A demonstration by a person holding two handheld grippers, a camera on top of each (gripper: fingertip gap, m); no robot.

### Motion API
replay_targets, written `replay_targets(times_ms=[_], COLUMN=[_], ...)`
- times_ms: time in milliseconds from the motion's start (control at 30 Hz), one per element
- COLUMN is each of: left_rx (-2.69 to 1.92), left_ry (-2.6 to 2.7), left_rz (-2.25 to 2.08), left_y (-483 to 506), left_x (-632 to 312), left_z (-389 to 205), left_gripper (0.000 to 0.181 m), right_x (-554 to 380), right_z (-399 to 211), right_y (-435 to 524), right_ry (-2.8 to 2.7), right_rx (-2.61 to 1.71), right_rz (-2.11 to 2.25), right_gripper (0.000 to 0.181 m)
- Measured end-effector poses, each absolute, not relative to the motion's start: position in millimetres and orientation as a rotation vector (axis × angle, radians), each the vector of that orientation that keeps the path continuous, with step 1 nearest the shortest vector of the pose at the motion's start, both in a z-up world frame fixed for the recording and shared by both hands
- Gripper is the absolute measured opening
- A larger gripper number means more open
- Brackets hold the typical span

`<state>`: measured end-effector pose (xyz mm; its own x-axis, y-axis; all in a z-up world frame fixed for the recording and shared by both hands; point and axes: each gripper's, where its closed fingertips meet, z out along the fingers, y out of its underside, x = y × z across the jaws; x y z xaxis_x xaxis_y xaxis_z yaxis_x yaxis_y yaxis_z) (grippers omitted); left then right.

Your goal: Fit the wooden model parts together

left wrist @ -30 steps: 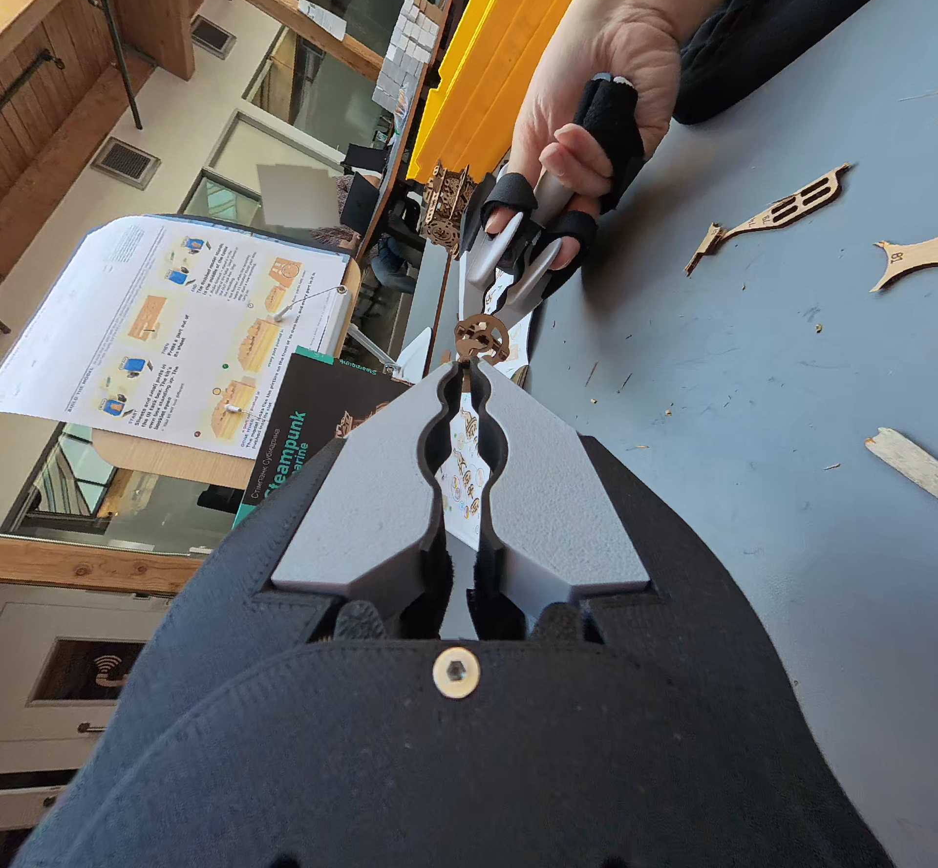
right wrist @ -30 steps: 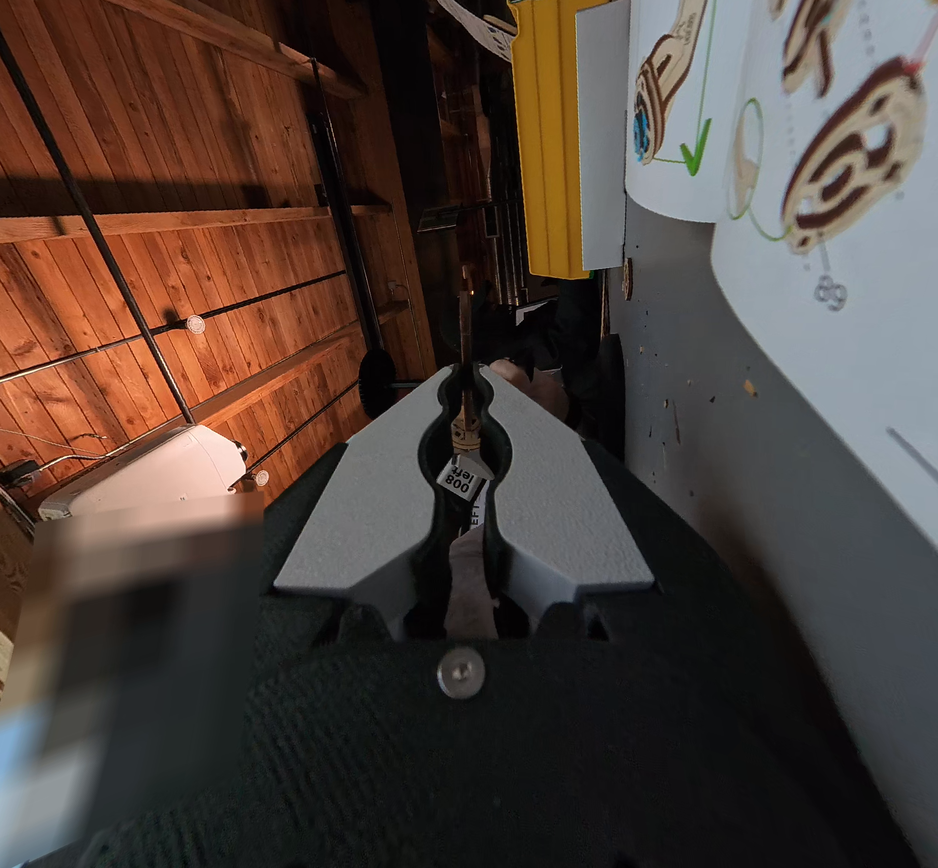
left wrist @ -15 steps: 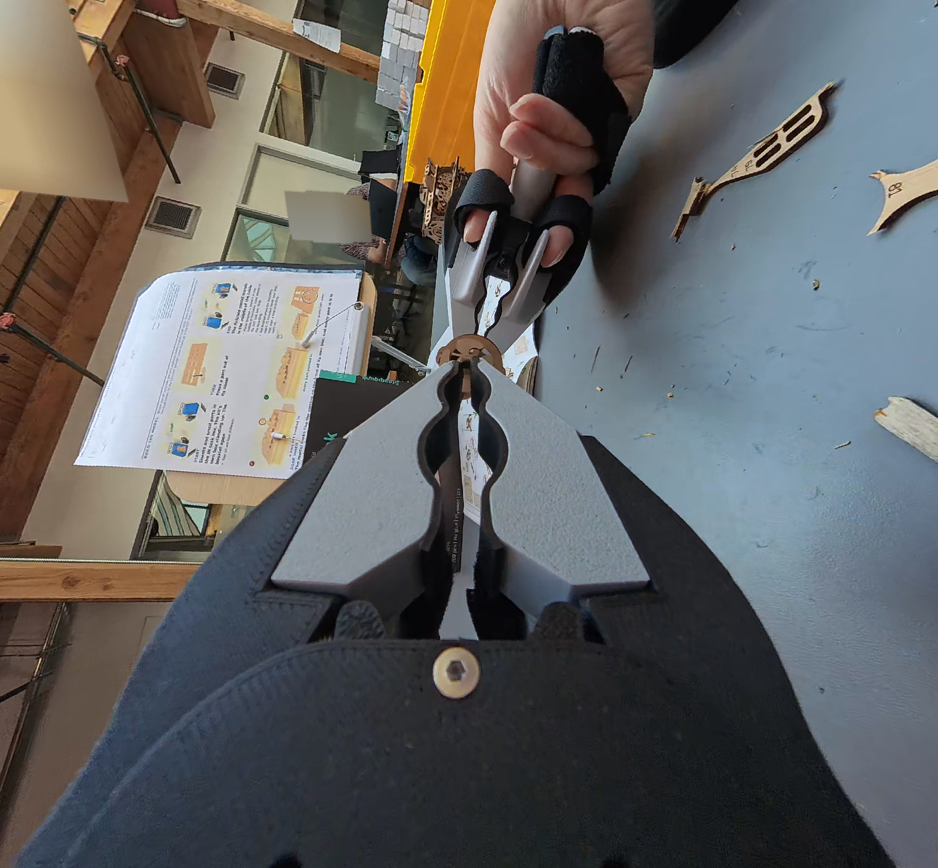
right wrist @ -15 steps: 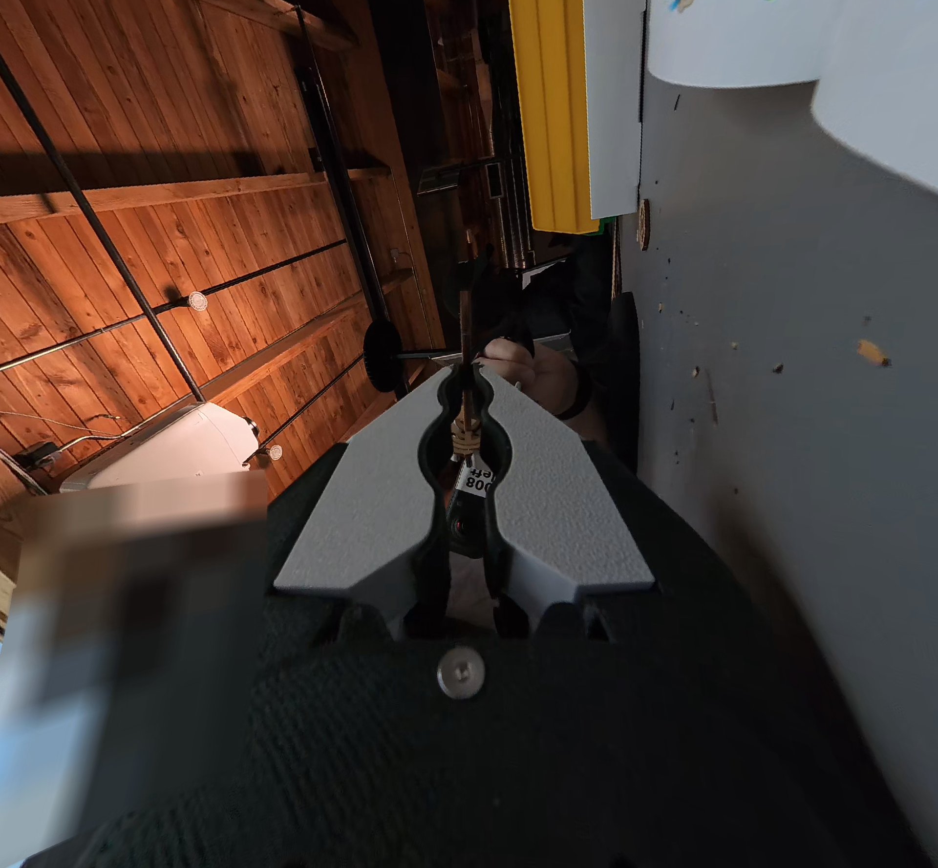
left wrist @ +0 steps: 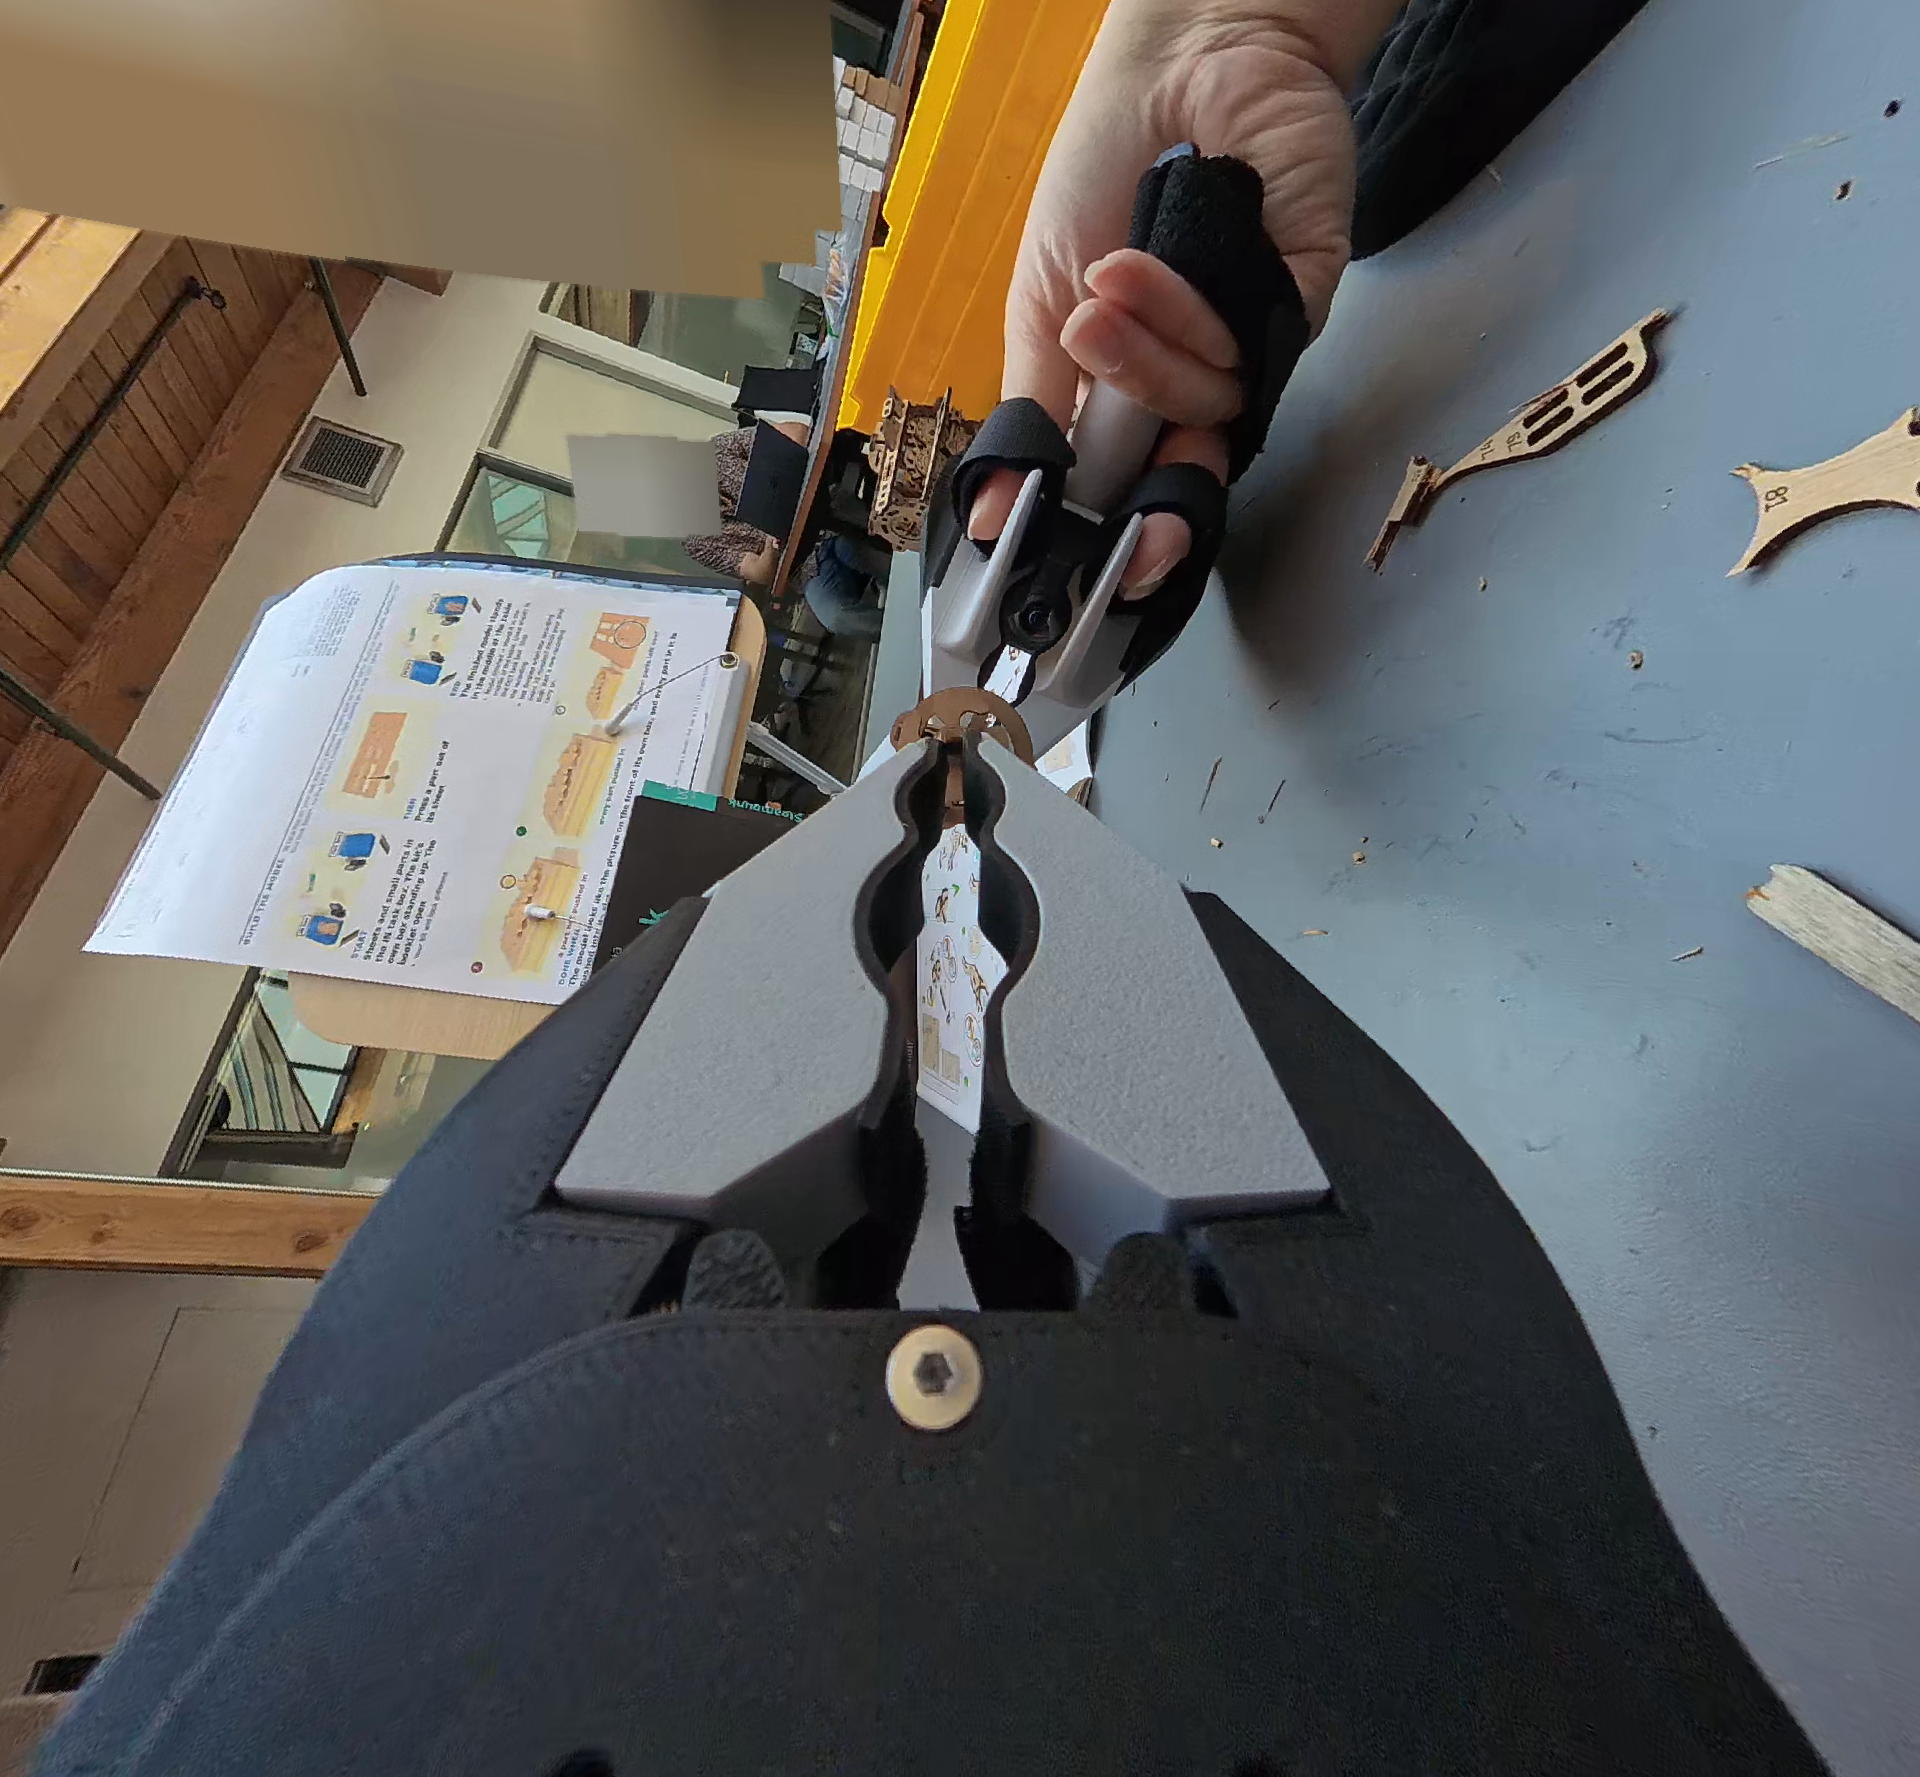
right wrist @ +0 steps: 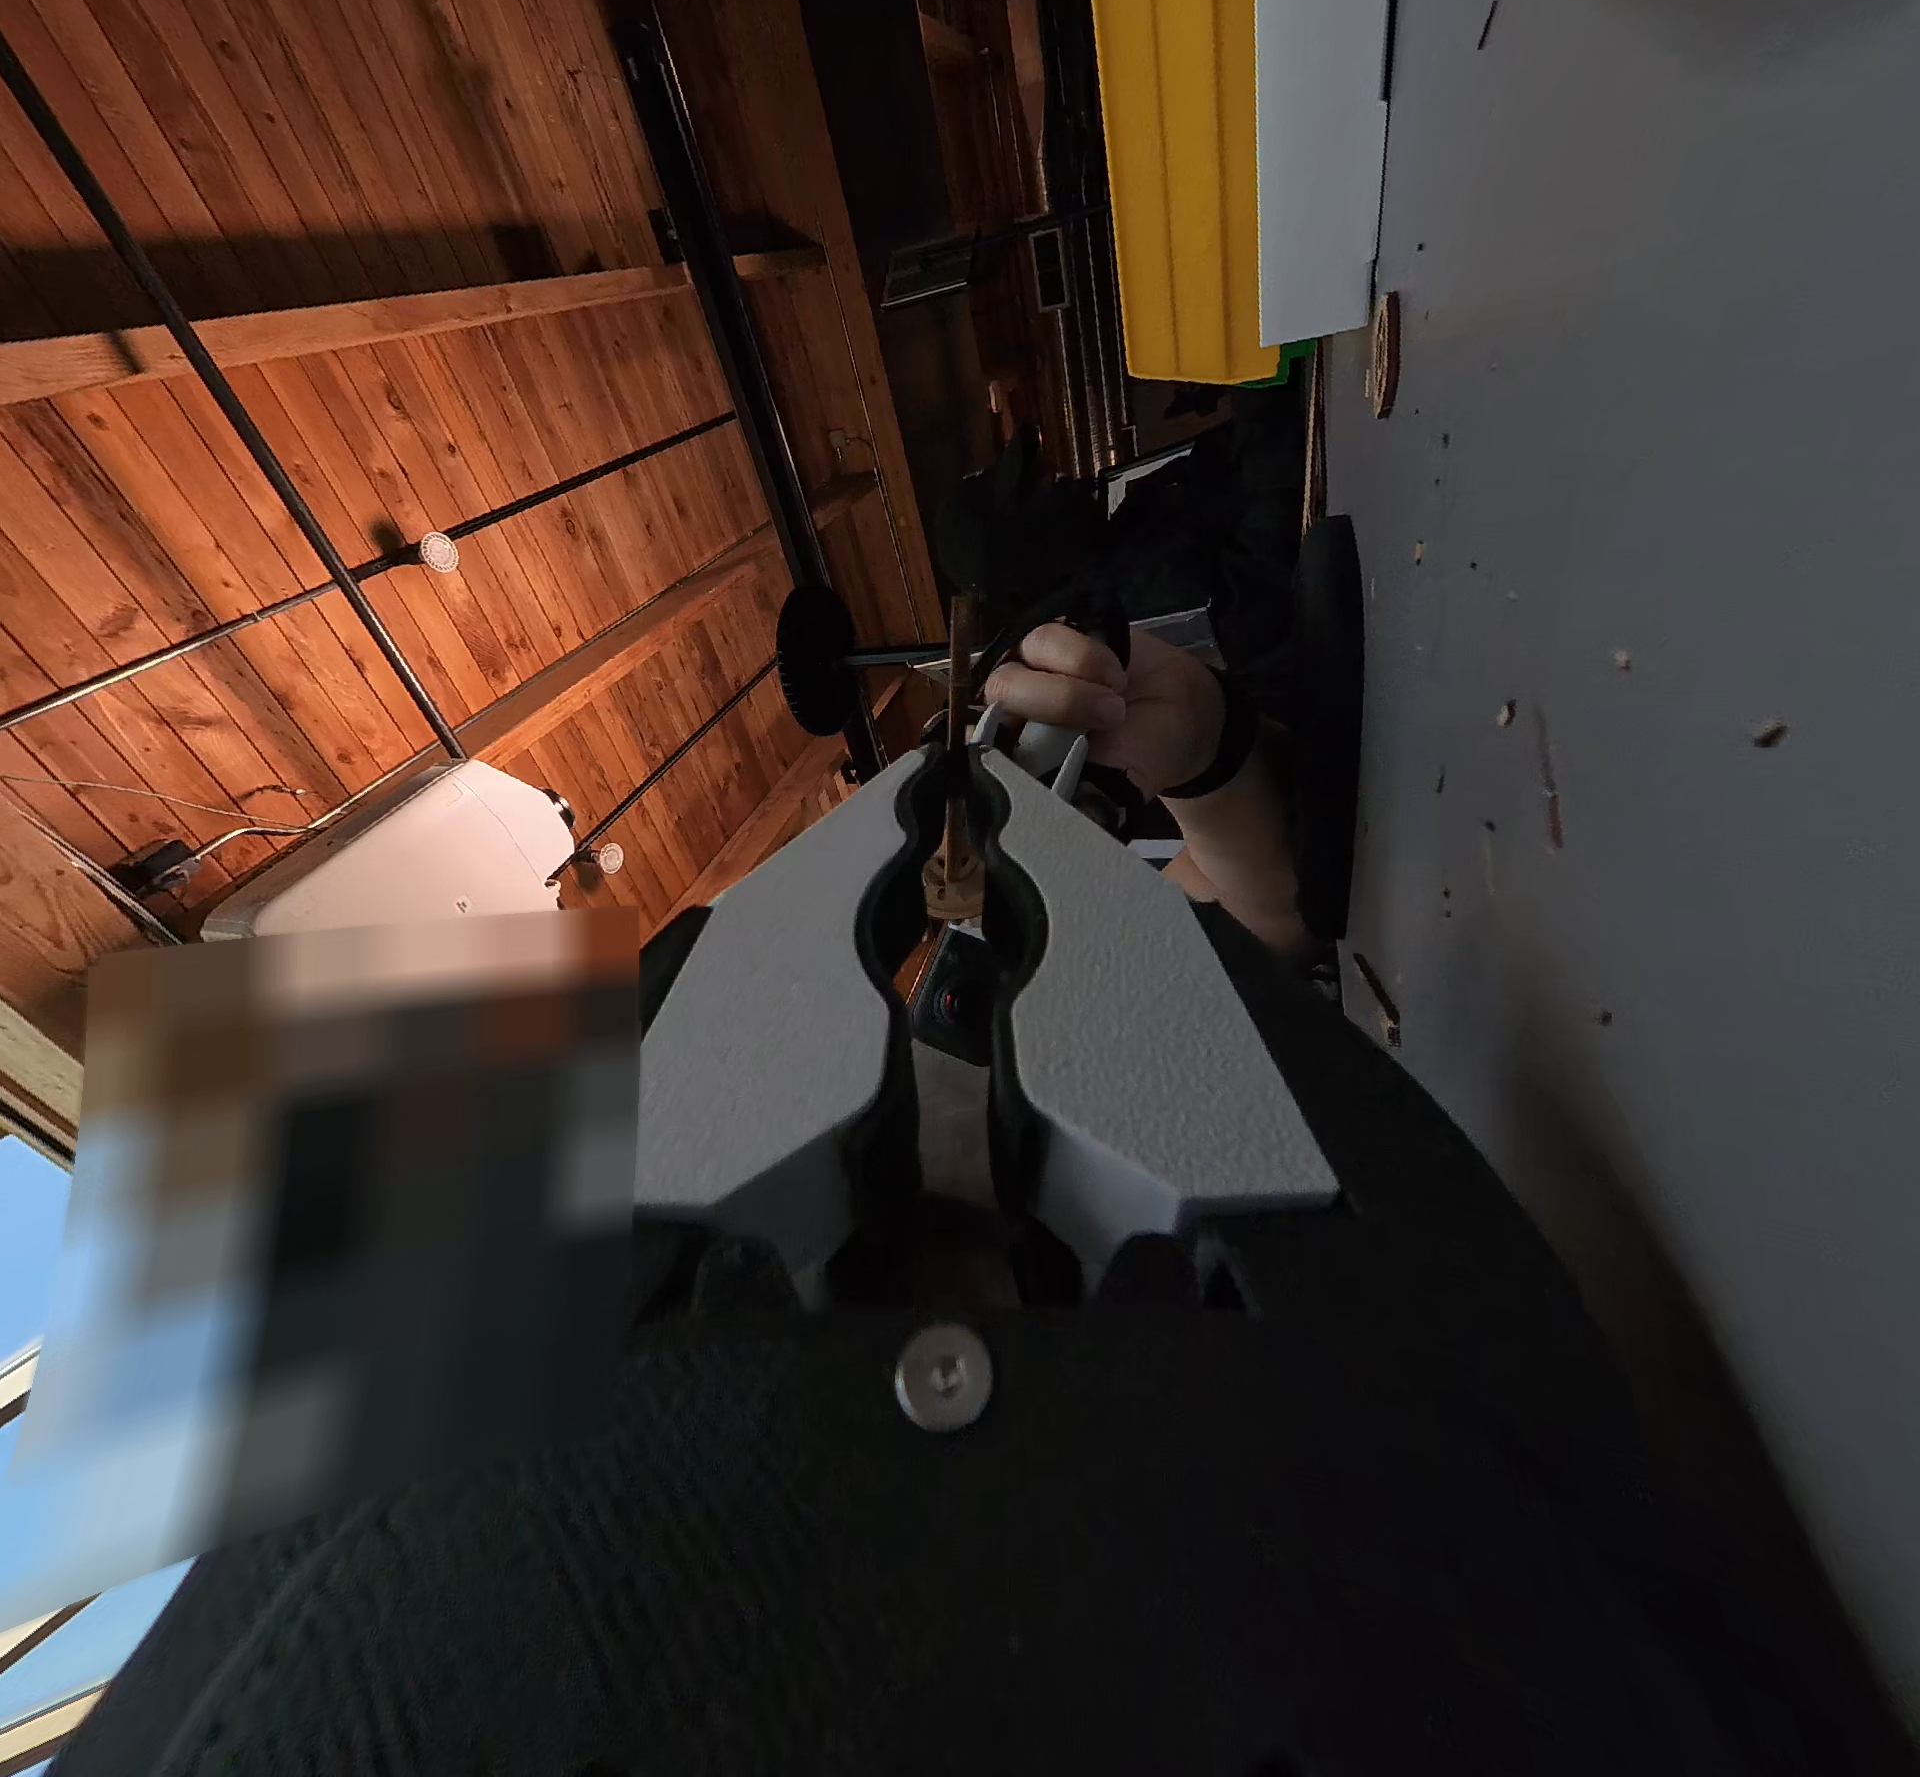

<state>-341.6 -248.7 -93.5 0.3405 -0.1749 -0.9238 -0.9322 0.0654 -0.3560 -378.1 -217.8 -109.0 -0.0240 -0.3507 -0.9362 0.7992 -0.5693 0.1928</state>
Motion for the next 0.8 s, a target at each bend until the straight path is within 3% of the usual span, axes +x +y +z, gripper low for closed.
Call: replay_targets(times_ms=[800], left_rx=[-1.414], left_ry=[0.993], left_rz=[0.578], left_y=[-253], left_x=[-340], left_z=[-82], left_gripper=[0.001], right_x=[-373], right_z=[-97], right_y=[-224], right_ry=[0.515], right_rx=[1.301], right_rz=[-1.723], right_gripper=[0.001])
